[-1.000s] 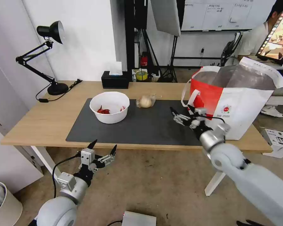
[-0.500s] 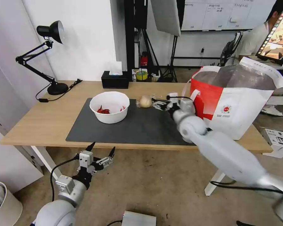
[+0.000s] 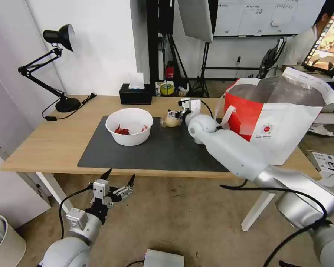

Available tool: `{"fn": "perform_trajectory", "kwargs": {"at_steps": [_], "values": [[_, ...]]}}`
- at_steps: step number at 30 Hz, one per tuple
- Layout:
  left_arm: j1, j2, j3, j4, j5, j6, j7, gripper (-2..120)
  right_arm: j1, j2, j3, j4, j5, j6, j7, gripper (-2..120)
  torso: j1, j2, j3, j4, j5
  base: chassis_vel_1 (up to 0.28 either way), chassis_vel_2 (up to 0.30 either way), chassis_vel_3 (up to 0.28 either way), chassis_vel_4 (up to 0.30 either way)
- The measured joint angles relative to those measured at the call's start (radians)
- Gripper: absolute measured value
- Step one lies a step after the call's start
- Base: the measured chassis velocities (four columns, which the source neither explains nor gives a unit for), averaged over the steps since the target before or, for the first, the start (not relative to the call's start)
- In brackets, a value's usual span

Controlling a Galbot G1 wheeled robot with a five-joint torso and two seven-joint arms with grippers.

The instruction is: Pick up the trash from the table and place it into the takeout bag.

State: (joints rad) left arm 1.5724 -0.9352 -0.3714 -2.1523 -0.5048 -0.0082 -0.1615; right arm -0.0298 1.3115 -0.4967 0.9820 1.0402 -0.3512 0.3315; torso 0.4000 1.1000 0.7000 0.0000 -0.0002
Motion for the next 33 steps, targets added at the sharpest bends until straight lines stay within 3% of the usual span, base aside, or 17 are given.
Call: {"fn": "perform_trajectory", "kwargs": {"at_steps": [11,24,33], "values": [[0.000,-0.006,0.000,0.007,0.002,-0.004,0.001,100,0.014,0.130,0.021,-0.221,-0.126,-0.035,-0.079,100,0.000,0.000,0.000,0.0000,0.0000,0.000,0.000,0.000,0.000],[0.010,-0.014,-0.001,0.028,0.029,-0.023,0.001,100,-0.008,0.185,0.046,-0.291,-0.201,-0.037,-0.075,99,0.000,0.000,0.000,0.0000,0.0001,0.000,0.000,0.000,0.000],[0.022,-0.038,0.002,0.022,0.038,-0.031,0.004,100,-0.024,0.160,0.050,-0.268,-0.185,-0.042,-0.037,68,0.000,0.000,0.000,0.0000,0.0002,0.000,0.000,0.000,0.000]]}}
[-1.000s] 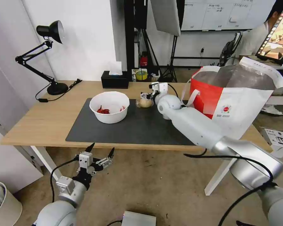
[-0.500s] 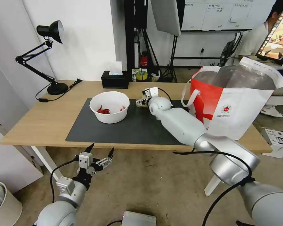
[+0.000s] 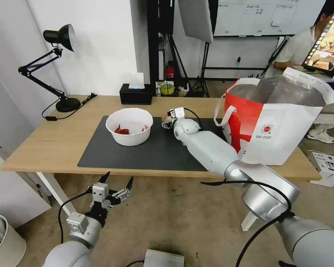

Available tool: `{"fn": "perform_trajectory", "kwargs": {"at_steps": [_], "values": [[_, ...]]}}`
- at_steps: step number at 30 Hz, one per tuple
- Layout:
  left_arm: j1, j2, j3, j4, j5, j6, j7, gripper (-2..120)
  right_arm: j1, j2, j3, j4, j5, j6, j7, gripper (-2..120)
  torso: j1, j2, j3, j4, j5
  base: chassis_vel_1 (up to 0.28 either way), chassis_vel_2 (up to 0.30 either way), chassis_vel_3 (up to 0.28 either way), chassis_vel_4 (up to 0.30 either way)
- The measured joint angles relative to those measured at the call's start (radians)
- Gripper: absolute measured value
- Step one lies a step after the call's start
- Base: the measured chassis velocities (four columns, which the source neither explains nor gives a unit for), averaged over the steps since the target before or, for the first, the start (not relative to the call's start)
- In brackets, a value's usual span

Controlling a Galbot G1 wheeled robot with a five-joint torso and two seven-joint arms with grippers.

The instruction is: Pick up the trash from the table and place it into the takeout bag.

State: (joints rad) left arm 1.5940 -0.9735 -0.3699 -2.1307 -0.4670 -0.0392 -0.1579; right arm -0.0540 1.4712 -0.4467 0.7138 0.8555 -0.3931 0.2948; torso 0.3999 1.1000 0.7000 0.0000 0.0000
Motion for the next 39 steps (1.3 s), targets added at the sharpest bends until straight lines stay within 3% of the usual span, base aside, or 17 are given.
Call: {"fn": "perform_trajectory", "kwargs": {"at_steps": [7,10,11,14,17,26,39], "values": [[0.003,0.000,0.000,-0.006,0.001,0.000,0.001,100,-0.024,-0.033,0.002,0.061,0.036,0.017,0.020,43,0.000,0.000,0.000,0.0000,0.0000,0.000,0.000,0.000,0.000],[0.004,0.002,-0.001,-0.009,0.001,-0.001,0.001,100,-0.043,-0.075,-0.009,0.146,0.016,0.098,0.010,28,0.000,0.000,0.000,-0.0001,0.0001,0.000,0.000,0.000,0.000],[0.004,0.002,-0.001,-0.009,0.001,-0.001,0.001,100,-0.043,-0.075,-0.009,0.146,0.016,0.098,0.010,28,0.000,0.000,0.000,-0.0001,0.0001,0.000,0.000,0.000,0.000],[0.005,0.003,0.000,-0.013,0.001,-0.001,0.001,100,-0.071,-0.137,-0.018,0.296,-0.043,0.137,0.035,14,0.000,0.000,0.000,0.0000,0.0001,0.000,0.000,0.000,0.000],[0.011,0.004,-0.001,-0.018,0.001,-0.001,0.001,100,-0.085,-0.180,-0.021,0.400,-0.053,0.138,0.084,7,0.000,0.000,0.000,-0.0001,0.0002,0.000,0.000,0.000,0.000],[0.026,-0.001,-0.009,-0.034,0.002,-0.004,0.001,100,-0.085,-0.342,-0.021,0.763,-0.051,0.122,0.206,6,0.000,0.000,0.000,0.0001,0.0002,0.000,0.000,0.000,0.000],[0.128,-0.062,-0.082,-0.076,0.033,-0.018,0.016,100,-0.020,-0.517,0.085,1.004,0.003,-0.057,0.368,5,0.000,0.000,0.000,0.0004,0.0001,0.000,0.000,0.000,0.000]]}}
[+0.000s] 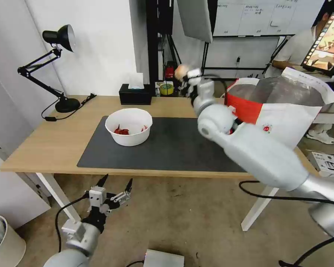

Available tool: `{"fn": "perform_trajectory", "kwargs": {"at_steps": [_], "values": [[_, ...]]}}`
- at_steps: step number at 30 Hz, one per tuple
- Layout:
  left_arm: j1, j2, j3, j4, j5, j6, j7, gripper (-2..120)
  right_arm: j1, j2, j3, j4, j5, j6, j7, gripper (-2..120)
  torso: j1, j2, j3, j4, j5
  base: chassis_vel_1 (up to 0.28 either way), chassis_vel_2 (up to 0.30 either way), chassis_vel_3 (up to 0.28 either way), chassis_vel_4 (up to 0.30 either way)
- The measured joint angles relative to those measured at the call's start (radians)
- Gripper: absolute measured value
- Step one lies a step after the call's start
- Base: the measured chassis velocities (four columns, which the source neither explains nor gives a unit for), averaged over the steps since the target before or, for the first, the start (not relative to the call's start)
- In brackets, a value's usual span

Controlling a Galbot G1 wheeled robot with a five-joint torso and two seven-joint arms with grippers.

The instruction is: Pick up the trash from the table and place it into the takeout bag.

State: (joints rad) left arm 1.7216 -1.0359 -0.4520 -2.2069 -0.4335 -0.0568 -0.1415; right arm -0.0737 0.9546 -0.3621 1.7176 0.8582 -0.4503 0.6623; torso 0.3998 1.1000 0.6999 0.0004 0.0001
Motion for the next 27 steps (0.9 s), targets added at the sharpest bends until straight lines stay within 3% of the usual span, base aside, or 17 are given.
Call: {"fn": "perform_trajectory", "kwargs": {"at_steps": [9,27], "values": [[-0.007,0.004,0.014,-0.003,0.010,0.000,0.002,100,-0.062,-0.238,0.138,0.107,0.080,-0.091,0.057,5,0.000,0.000,0.000,-0.0006,0.0000,0.000,0.000,0.000,0.000],[-0.087,0.055,0.081,0.027,-0.001,0.006,0.003,100,-0.418,-0.393,0.455,0.175,0.204,-0.102,0.086,7,0.000,0.000,0.000,-0.0004,-0.0001,0.000,0.000,0.000,0.000]]}}
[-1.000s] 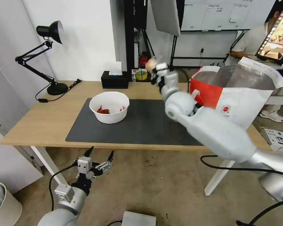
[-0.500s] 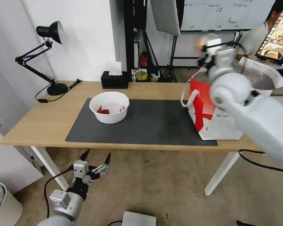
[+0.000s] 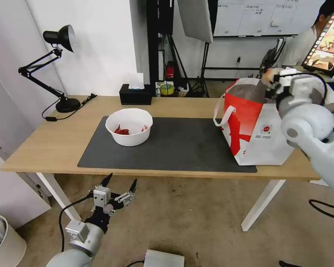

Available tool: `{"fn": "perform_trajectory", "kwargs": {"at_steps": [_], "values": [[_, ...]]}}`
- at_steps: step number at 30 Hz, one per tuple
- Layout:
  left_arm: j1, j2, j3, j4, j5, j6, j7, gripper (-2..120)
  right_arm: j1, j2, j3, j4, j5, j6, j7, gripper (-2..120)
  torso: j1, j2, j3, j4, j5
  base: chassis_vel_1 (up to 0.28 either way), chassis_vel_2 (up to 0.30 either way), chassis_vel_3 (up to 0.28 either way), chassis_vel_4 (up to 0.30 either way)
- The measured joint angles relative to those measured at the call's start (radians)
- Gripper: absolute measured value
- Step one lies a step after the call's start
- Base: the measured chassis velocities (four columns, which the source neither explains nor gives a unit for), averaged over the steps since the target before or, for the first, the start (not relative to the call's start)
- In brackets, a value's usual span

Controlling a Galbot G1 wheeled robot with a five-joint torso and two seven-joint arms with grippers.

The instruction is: Pick up the trash from the table and place it into the takeout bag.

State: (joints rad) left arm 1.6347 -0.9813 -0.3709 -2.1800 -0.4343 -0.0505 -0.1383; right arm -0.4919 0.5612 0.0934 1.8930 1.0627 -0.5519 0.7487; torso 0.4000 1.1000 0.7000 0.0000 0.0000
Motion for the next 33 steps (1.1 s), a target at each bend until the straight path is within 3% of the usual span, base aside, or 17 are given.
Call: {"fn": "perform_trajectory", "kwargs": {"at_steps": [6,8,12,15,26,33], "values": [[-0.018,0.006,0.016,0.006,-0.007,0.003,0.001,100,-0.019,-0.035,0.028,0.024,0.077,-0.022,0.028,24,0.000,0.000,0.000,-0.0001,0.0000,0.000,0.000,0.000,0.000],[-0.020,0.004,0.020,0.006,-0.007,0.003,0.001,100,-0.007,-0.050,0.029,0.025,0.122,-0.042,0.032,36,0.000,0.000,0.000,0.0001,0.0000,0.000,0.000,0.000,0.000],[-0.020,0.003,0.020,0.006,-0.007,0.003,0.001,100,0.001,-0.061,0.030,0.025,0.140,-0.067,0.032,44,0.000,0.000,0.000,0.0001,-0.0001,0.000,0.000,0.000,0.000],[-0.019,0.004,0.018,0.003,-0.007,0.003,0.003,100,0.005,-0.075,0.030,0.032,0.151,-0.098,0.029,61,0.000,0.000,0.000,0.0000,0.0000,0.000,0.000,0.000,0.000],[-0.018,0.003,0.022,0.000,-0.005,0.003,0.005,100,0.009,-0.093,0.031,0.038,0.181,-0.111,0.024,98,0.000,0.000,0.000,0.0000,0.0000,0.000,0.000,0.000,0.000],[-0.018,0.006,0.020,-0.005,-0.005,0.003,0.005,100,0.003,-0.095,0.037,0.037,0.177,-0.101,0.018,100,0.000,0.000,0.000,0.0000,0.0000,0.000,0.000,0.000,0.000]]}}
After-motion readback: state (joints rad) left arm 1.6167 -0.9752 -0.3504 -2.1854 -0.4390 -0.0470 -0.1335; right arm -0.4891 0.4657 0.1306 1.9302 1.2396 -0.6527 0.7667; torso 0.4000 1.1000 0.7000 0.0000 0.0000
